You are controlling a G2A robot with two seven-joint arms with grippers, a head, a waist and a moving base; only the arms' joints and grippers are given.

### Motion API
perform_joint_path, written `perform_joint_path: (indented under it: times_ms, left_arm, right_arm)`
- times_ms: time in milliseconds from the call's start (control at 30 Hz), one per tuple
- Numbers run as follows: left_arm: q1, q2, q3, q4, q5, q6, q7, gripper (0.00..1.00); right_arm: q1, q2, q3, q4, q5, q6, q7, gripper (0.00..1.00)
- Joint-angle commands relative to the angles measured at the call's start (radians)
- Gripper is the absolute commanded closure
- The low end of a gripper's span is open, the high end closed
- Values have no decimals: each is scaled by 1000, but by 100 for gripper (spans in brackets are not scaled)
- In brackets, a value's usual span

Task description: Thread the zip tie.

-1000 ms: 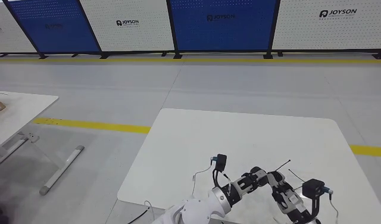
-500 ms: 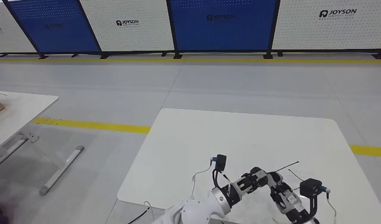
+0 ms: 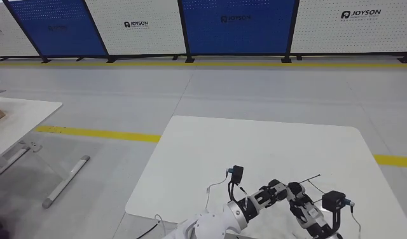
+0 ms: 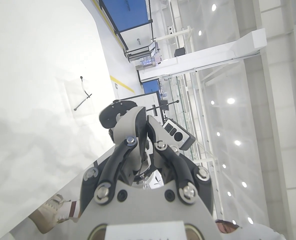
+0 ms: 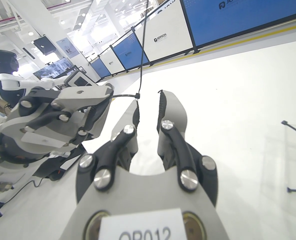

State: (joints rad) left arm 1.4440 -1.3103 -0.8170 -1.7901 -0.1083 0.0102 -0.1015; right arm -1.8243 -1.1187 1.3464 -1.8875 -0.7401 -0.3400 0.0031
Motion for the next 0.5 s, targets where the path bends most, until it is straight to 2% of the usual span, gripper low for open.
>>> perform_joint_path:
  times_ms: [0, 133, 200, 233, 467]
  left_arm:
    - [-1, 0, 1, 0, 1, 2, 0, 100]
    - [-2, 0, 1, 1, 1, 5, -1, 100]
    - [-2, 0, 2, 1, 2, 6, -1, 100]
    - [-3, 0, 2, 1, 2, 6, 0, 100]
    - [-4, -1, 1, 8, 0, 7, 1, 100]
  right_arm:
    - [-1, 0, 0, -3, 0, 0, -1, 76]
    - [-2, 2, 1, -6, -1, 0, -2, 78]
    - [-2, 2, 1, -6, 0, 0, -5, 86]
    - [-2, 2, 1, -6, 0, 0, -6, 87]
    - [0, 2, 0, -6, -2, 0, -5, 84]
